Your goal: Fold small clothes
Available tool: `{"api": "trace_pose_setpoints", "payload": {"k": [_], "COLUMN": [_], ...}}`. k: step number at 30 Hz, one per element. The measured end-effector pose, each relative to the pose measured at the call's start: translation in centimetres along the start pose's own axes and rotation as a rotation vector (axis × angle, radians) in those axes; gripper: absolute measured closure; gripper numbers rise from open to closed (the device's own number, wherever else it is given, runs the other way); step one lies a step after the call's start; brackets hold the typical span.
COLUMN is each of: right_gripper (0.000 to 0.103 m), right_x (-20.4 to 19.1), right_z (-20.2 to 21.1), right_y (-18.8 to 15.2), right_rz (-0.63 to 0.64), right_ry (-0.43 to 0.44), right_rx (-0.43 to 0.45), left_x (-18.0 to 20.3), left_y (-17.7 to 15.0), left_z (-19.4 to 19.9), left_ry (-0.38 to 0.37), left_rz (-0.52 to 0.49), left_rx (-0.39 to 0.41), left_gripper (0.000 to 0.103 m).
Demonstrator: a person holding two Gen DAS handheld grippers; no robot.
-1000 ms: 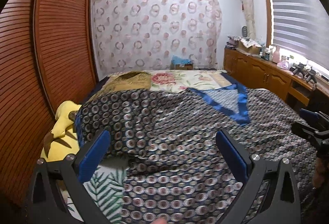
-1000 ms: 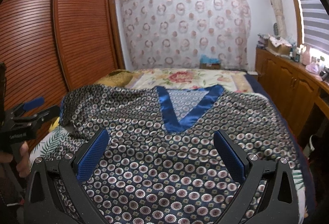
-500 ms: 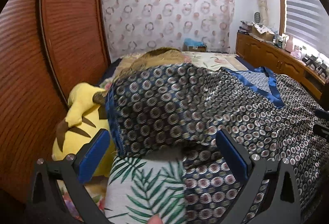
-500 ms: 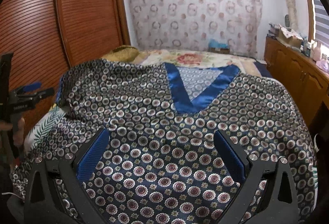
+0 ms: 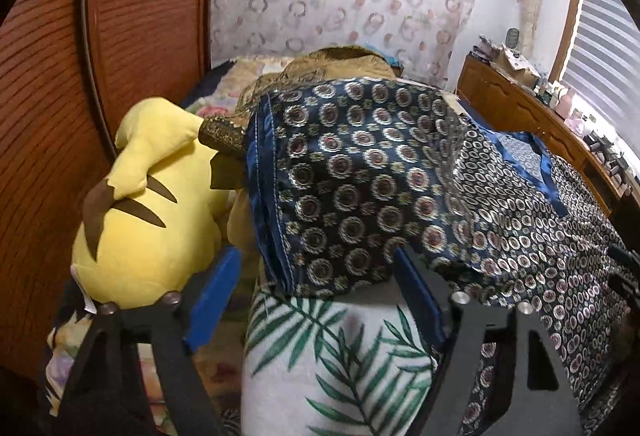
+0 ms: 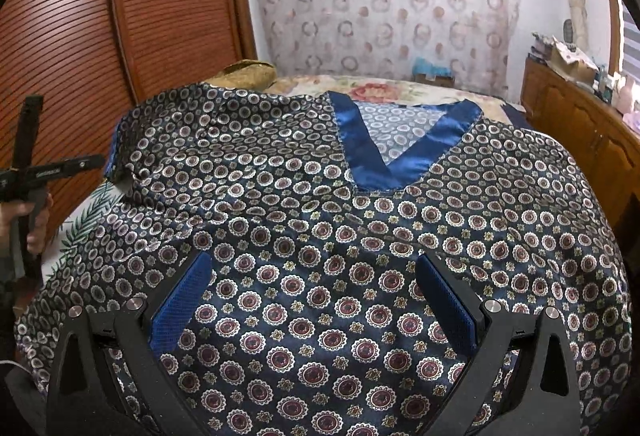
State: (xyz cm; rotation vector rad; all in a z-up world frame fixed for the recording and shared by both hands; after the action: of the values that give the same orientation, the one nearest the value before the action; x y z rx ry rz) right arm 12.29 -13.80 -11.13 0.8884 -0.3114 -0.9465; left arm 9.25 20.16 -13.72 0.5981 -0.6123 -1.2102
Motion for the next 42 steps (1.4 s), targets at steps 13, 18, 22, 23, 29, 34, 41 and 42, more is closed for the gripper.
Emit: {"api": "trace_pose_setpoints", "payload": {"k": [13, 18, 22, 23, 29, 34, 41, 42], "right_gripper": [0.0, 0.0, 0.0, 0.0, 0.0, 0.0, 0.0, 0.0], "right_x": [-0.2, -0.7, -0.7, -0.6, -0.6, -0.5, -0.3, -0.2], "right_z": [-0.4, -0.7, -0.6, -0.6, -0.5, -0.4, -0.3, -0.3], "right_y": [-0.2, -0.2, -0.3, -0.2, -0.2, -0.1, -0.2, -0.1], "right_rz": [0.006, 0.034, 0.031, 0.028, 0.022, 0.017, 0.008, 0.006], "right_ry": [0.019, 0.023, 0.025, 0.025, 0.027, 0.026, 0.029, 0.03], "right_rx": [-0.022, -0.031, -0.025, -0.025, -0.024, -0.022, -0.017, -0.017], "left_x": [-2.6, -2.5, -2.0, -1.6, 2.8, 8.9, 15.6, 16.2], "left_y": [0.8, 1.1, 1.6, 1.9, 4.6, 6.9, 7.1, 6.9], "left_z": [-3.0, -2.3, -0.7, 0.0, 4.6, 6.6, 7.3, 7.6], "left_ry": [-0.064, -0.073, -0.082, -0.094, -0.16, -0.244, -0.332, -0.337], "left_rz": [0.062, 0.035, 0.024, 0.023, -0.045, -0.151, -0.268, -0.28], "left_rx": [-0.056, -0.04, 0.003, 0.02, 0.124, 0.166, 0.143, 0.14], "left_gripper": [0.067, 0.101, 0.103, 0.103, 0.103, 0.103, 0.103, 0.101]}}
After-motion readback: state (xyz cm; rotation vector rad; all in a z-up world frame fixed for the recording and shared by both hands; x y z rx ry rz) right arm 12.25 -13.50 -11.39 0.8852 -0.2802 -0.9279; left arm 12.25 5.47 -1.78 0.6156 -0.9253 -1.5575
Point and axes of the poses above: each gripper's, at about its wrist camera, not at the fingertips, and z roughly against the way its jaws point, x to its right, y to its top, the point moved 5 cm from there along -z, roughly the way its jaws point, and after that the axes turned 5 degrees about y, right-handed, at the moved point
